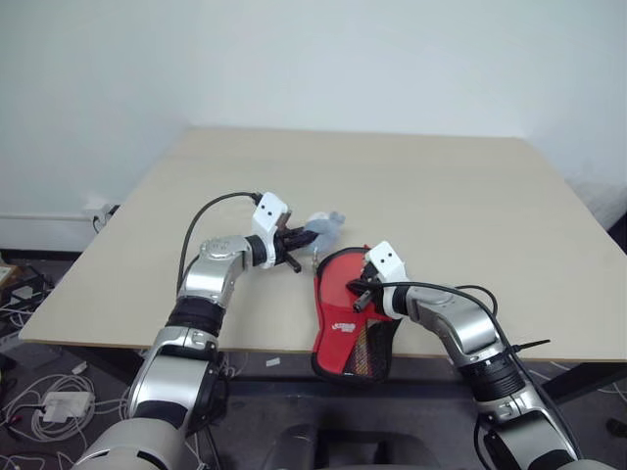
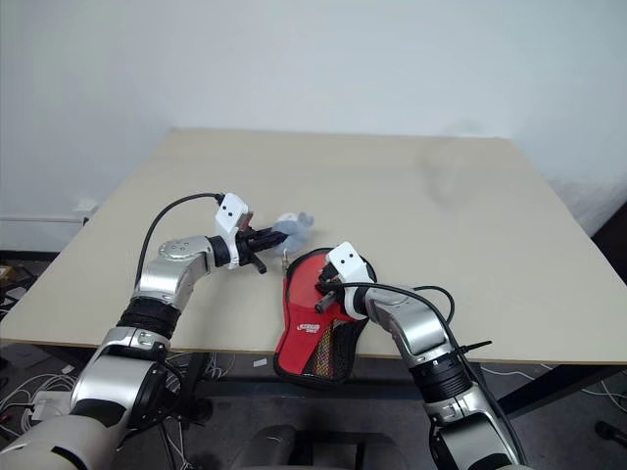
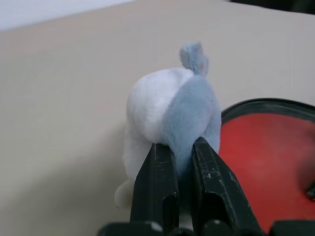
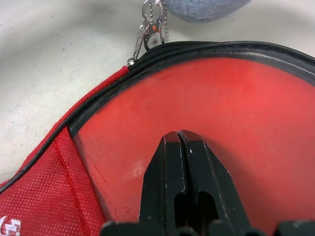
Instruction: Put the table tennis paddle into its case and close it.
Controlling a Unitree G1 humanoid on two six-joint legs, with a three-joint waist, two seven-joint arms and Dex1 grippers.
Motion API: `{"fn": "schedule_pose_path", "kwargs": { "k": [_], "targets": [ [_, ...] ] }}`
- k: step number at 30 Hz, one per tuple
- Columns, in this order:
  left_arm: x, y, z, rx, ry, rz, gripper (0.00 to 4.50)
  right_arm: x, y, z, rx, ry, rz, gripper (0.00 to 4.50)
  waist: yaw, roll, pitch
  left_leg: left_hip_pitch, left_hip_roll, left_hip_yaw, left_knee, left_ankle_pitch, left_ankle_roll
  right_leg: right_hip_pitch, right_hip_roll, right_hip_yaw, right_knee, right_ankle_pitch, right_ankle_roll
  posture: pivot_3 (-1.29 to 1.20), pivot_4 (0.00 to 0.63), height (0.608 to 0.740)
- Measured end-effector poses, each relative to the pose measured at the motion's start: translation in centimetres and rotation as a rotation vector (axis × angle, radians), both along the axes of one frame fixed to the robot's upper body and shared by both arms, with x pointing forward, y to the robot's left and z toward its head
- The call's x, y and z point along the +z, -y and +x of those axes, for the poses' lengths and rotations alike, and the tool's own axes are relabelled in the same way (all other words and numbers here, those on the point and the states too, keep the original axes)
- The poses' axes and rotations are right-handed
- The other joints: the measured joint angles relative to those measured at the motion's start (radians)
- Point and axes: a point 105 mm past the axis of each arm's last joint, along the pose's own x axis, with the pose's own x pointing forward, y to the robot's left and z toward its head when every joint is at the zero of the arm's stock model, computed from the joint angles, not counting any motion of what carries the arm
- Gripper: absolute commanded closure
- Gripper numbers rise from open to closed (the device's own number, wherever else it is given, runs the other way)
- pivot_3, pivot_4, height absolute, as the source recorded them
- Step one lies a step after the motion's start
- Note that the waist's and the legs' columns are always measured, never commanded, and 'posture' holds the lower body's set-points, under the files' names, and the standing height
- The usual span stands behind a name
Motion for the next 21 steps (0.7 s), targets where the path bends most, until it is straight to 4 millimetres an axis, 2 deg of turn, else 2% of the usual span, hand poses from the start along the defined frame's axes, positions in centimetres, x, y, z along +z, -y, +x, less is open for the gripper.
{"fn": "schedule_pose_path", "kwargs": {
  "k": [5,14,21],
  "targets": [
    [-0.3,1.1,-0.8,-0.045,-0.011,-0.005,4.48,-0.1,-0.1,-0.1,0.002,0.0,-0.002,4.5,0.0,0.0,0.0,0.0,0.0,0.0,0.001,-0.001,0.002,0.0,0.0,0.0,0.0,0.0,0.0,0.0,0.0,0.707],
    [-0.3,1.2,-1.2,-0.051,-0.003,0.008,4.48,-0.3,-1.1,0.0,0.01,0.017,0.035,4.5,-0.001,0.0,0.0,0.0,0.0,0.001,0.002,0.0,0.003,0.0,0.001,-0.002,0.001,0.0,0.0,0.0,0.0,0.707],
    [-0.3,1.2,-1.4,-0.053,0.002,0.01,4.48,-0.6,-2.2,0.9,-0.007,0.042,0.078,4.5,-0.001,0.0,0.0,0.0,0.0,0.001,0.005,0.001,0.004,0.001,0.002,-0.004,0.005,0.0,0.0,0.0,0.0,0.707]
  ]
}}
